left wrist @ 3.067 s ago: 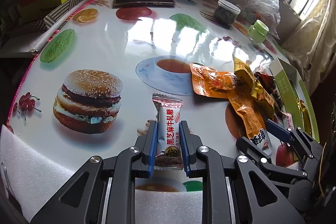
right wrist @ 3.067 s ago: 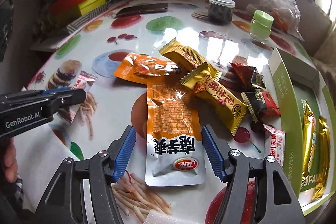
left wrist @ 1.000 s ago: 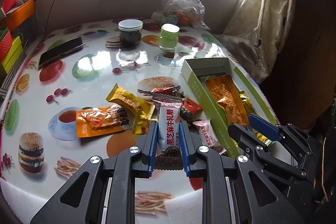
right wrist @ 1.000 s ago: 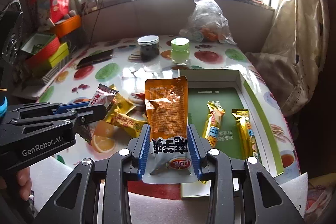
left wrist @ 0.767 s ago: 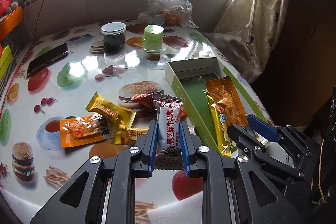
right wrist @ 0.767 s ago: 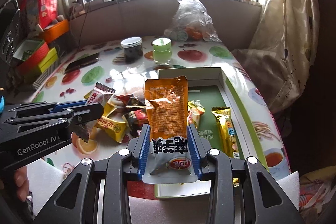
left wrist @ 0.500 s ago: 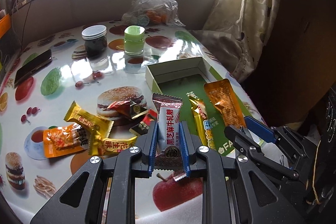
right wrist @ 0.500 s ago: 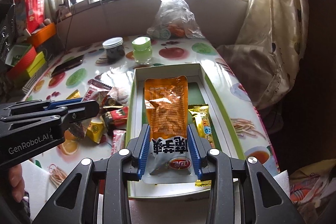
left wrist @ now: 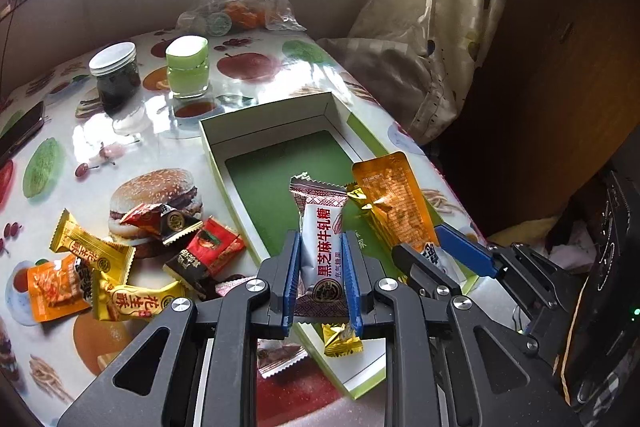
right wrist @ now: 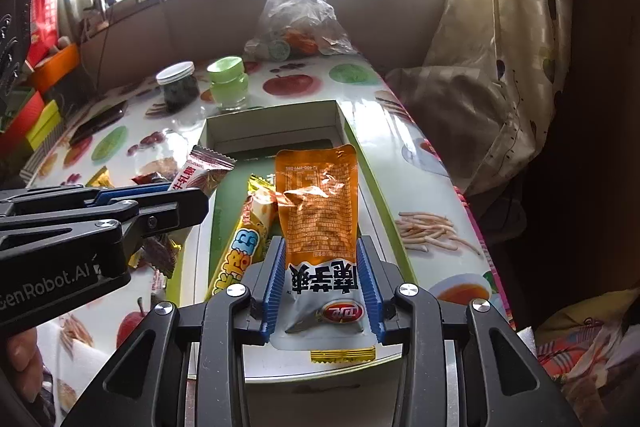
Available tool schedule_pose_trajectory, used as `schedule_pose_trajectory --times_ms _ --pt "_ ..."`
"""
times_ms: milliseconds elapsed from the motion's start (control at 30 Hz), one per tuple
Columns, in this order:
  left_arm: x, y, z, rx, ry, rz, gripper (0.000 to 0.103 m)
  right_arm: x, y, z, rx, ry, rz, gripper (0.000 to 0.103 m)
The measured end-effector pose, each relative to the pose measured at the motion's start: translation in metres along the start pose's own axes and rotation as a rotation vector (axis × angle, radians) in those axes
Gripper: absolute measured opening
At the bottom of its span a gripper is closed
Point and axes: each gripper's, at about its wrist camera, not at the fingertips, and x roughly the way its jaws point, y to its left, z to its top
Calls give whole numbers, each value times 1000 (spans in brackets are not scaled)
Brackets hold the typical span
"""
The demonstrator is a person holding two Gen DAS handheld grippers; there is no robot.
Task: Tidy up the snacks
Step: 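Carry the candy and orange pouch into the green box with both tools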
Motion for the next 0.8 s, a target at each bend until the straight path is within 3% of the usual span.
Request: schedule_pose_trajectory --times_ms 800 --pt "35 -9 0 23 76 15 22 13 -8 -6 -5 37 6 43"
